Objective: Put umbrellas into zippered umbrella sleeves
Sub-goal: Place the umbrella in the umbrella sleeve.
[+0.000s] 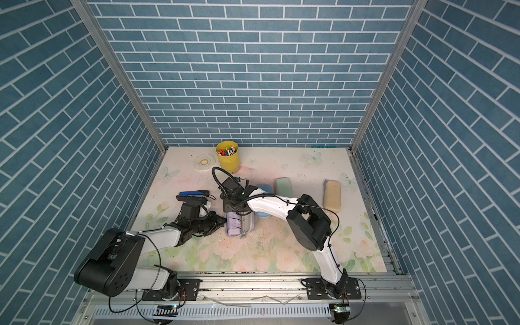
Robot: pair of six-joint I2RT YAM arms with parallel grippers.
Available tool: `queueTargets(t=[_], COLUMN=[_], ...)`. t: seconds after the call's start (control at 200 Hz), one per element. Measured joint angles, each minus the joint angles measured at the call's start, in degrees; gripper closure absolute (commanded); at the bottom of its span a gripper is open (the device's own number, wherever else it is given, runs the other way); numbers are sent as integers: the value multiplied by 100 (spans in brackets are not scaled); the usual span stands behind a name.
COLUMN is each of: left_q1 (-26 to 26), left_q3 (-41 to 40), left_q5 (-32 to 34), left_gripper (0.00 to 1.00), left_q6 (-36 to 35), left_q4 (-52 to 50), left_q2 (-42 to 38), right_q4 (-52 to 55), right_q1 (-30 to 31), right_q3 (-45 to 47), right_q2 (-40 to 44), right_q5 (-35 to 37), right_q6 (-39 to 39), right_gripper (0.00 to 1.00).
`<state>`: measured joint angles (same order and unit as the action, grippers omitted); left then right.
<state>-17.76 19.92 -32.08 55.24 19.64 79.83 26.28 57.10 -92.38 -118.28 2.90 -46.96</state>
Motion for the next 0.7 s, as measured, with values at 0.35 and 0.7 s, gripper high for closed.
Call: queueTargets(t=[0.35,0.7], left_q1=[46,496], left_q3=[87,173], left_q5=[0,48], left_gripper=[70,23], left_q6=[-146,-424], left_q4=[-251,-1147], left_q2=[-90,-990], right_q4=[269,678], right_q1=[-225,-1091], right_q3=[-249,306], right_q2=[-190,1377], right_q5=[-308,-1222], right_q6=[258,1128], right_gripper=[72,29])
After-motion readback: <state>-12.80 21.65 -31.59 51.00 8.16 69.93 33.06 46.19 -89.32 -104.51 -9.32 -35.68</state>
